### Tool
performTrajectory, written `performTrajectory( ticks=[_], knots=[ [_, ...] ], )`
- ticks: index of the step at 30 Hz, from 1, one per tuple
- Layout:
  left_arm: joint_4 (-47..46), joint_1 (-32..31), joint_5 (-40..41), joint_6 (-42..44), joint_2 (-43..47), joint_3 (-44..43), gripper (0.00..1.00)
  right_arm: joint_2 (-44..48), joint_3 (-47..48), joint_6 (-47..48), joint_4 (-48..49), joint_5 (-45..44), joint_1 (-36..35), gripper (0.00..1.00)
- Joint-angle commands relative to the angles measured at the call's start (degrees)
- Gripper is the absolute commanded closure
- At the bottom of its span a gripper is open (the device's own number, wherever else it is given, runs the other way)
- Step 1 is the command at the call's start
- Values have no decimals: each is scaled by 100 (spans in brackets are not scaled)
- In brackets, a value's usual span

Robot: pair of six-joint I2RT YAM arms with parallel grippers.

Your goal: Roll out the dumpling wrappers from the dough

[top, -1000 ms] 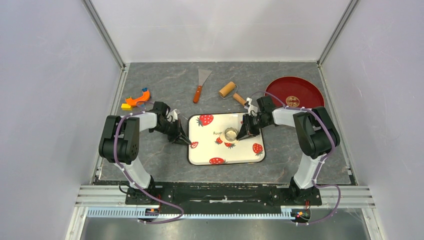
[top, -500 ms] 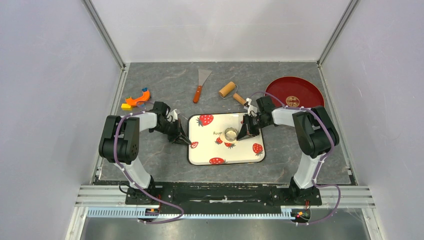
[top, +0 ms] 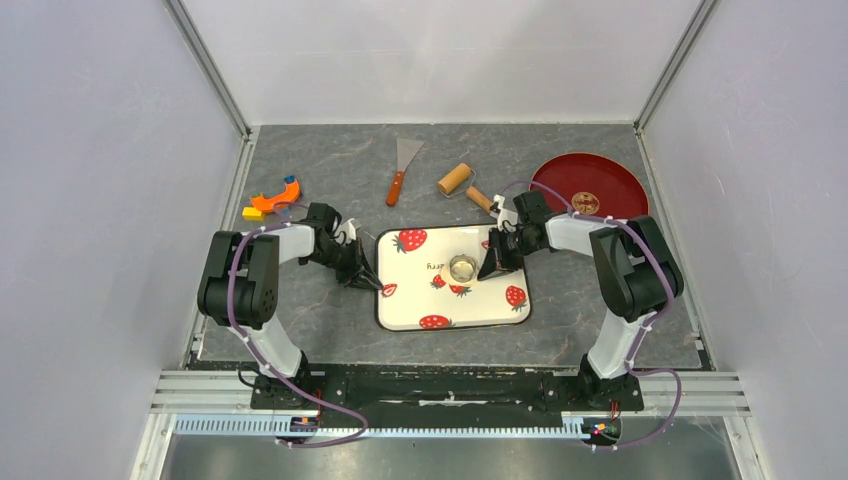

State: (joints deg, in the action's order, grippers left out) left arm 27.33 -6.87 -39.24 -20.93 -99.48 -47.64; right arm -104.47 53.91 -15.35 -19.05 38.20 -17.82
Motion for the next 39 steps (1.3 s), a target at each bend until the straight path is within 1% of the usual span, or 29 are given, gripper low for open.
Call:
performTrajectory(
  ticks=[1,10,15,23,32,39],
  knots=[
    [97,-25,716,-348,-71,43,98,240,-87,217,-170,-526,73,100],
    [106,-25,687,-315,-45,79,98,536,-41,95,-268,-532,130,100],
    [107,-31,665,-289,-54,71,98,647,144,16,-352,-488,187,100],
    [114,-33,655,-245,-54,70,98,646,370,29,-483,-425,254,99],
    [118,-33,635,-228,-62,70,98,686,416,32,-548,-618,363,98],
    [130,-34,613,-184,-67,62,98,578,550,25,-557,-603,418,98]
  ],
)
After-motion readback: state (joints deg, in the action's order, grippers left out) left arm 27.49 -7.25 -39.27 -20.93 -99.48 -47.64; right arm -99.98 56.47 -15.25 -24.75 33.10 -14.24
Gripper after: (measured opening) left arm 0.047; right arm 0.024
